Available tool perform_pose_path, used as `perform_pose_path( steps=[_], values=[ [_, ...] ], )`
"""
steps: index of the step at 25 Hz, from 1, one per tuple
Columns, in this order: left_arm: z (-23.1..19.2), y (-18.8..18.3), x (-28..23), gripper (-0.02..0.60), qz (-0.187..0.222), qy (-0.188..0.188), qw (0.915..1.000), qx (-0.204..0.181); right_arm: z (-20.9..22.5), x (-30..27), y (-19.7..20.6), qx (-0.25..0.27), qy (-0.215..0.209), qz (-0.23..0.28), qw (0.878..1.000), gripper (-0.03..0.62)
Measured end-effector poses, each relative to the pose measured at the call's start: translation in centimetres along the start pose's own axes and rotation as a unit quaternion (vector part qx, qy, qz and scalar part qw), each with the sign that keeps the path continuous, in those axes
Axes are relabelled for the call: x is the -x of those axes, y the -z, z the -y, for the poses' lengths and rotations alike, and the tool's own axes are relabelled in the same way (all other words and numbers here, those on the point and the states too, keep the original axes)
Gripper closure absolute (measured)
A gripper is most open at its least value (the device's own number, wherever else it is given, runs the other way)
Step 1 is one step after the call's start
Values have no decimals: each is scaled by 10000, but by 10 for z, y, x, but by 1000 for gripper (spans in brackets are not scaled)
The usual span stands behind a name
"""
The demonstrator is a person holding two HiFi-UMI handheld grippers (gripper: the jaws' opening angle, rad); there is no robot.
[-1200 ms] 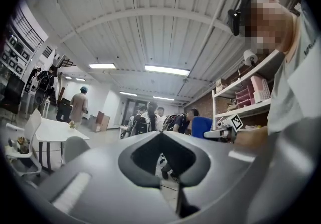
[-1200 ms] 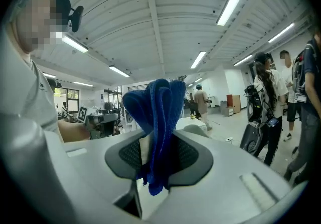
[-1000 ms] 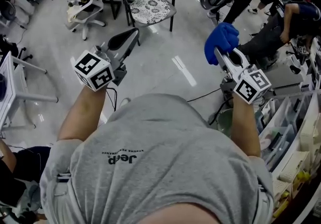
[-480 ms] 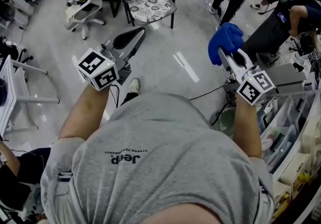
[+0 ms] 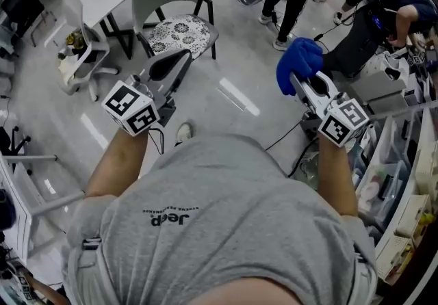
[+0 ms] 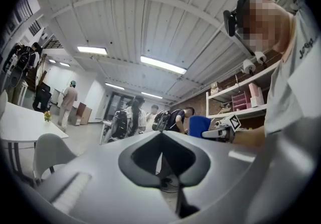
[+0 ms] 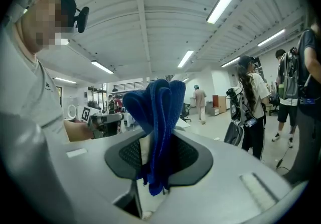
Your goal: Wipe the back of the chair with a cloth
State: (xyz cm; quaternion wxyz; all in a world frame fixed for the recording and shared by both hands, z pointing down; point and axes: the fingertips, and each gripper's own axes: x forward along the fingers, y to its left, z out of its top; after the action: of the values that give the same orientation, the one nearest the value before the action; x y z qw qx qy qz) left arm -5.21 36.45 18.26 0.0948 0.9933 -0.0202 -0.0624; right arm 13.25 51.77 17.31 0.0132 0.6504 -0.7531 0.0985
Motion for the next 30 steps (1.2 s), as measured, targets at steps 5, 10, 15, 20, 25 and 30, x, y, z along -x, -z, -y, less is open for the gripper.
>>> perform_pose_path(
  steps=[5, 10, 15, 20, 25, 30],
  values=[
    [-93, -28, -39, 568, -131, 577, 9982, -86, 22, -86, -28, -76, 347, 115, 9993, 490],
    [-172, -44, -66, 568, -248, 802, 9965, -40, 47, -156, -48, -152, 581, 191, 9980, 490],
    [-220, -33, -103, 568, -389, 922, 9948, 205, 80, -195, -49, -269, 739, 51, 9969, 490],
    [-245, -14, -151, 568, -552, 890, 9940, 316, 133, -215, -43, -402, 704, -10, 9967, 490],
    [-263, 4, -214, 568, -641, 656, 9956, 213, 212, -233, -37, -472, 427, -8, 9980, 490],
    [-288, 11, -288, 568, -580, -93, 9980, 234, 302, -268, -45, -434, -246, -122, 9987, 490]
  ],
)
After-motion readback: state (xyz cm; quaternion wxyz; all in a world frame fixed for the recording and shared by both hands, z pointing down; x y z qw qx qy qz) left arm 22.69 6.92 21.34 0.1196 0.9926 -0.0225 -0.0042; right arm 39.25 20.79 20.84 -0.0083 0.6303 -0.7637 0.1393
